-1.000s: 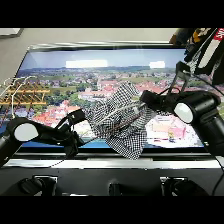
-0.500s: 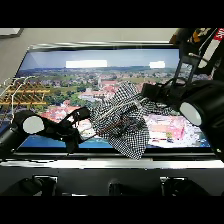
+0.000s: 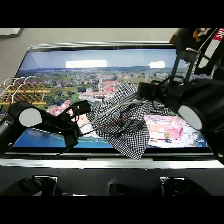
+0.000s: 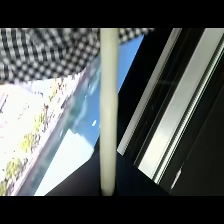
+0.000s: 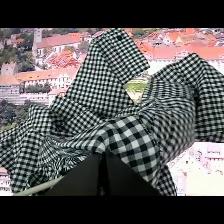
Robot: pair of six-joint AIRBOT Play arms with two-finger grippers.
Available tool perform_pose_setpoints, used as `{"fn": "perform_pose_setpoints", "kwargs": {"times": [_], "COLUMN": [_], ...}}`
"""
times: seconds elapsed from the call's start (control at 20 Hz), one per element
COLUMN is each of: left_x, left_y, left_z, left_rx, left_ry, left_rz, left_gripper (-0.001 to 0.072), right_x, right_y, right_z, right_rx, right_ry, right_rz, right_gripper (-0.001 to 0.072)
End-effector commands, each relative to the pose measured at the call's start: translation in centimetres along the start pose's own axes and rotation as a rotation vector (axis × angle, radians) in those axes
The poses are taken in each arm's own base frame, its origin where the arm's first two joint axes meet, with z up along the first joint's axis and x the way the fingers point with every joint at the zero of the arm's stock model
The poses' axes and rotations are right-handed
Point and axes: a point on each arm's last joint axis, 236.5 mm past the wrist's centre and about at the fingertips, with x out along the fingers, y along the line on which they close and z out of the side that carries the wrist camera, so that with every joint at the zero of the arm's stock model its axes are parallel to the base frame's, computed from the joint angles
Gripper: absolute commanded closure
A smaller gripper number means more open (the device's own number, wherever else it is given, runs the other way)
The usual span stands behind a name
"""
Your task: Fold the clothes and pants, and hang the long-sleeved shirts on hangers.
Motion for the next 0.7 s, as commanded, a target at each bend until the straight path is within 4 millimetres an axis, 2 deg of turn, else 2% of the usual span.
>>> {"fn": "perform_pose_setpoints", "kwargs": {"times": [0.0, 0.15, 0.35, 0.55, 0.65], "left_x": [0.5, 2.0, 3.6, 3.8, 3.8], "left_y": [-0.1, -0.9, -1.7, -0.4, -0.2], "left_z": [3.2, 3.4, 3.3, 5.0, 5.8], "left_rx": [-0.030, -0.024, -0.015, -0.071, -0.071], "left_ry": [-0.116, -0.089, -0.051, -0.118, -0.150], "left_rz": [-0.031, -0.071, -0.102, -0.055, -0.043], "left_gripper": [0.0687, 0.0687, 0.0687, 0.0687, 0.0687], "right_x": [-0.5, -0.8, -1.8, -3.1, -3.1], "right_y": [2.2, 3.2, 3.1, 2.4, 2.2], "right_z": [-0.9, -0.9, -0.2, -0.4, -0.7], "right_rx": [0.010, 0.011, 0.022, 0.030, 0.031], "right_ry": [0.013, 0.006, 0.003, 0.037, 0.053], "right_rz": [0.054, 0.085, 0.084, 0.061, 0.050], "right_gripper": [0.0687, 0.0687, 0.0687, 0.0687, 0.0687]}}
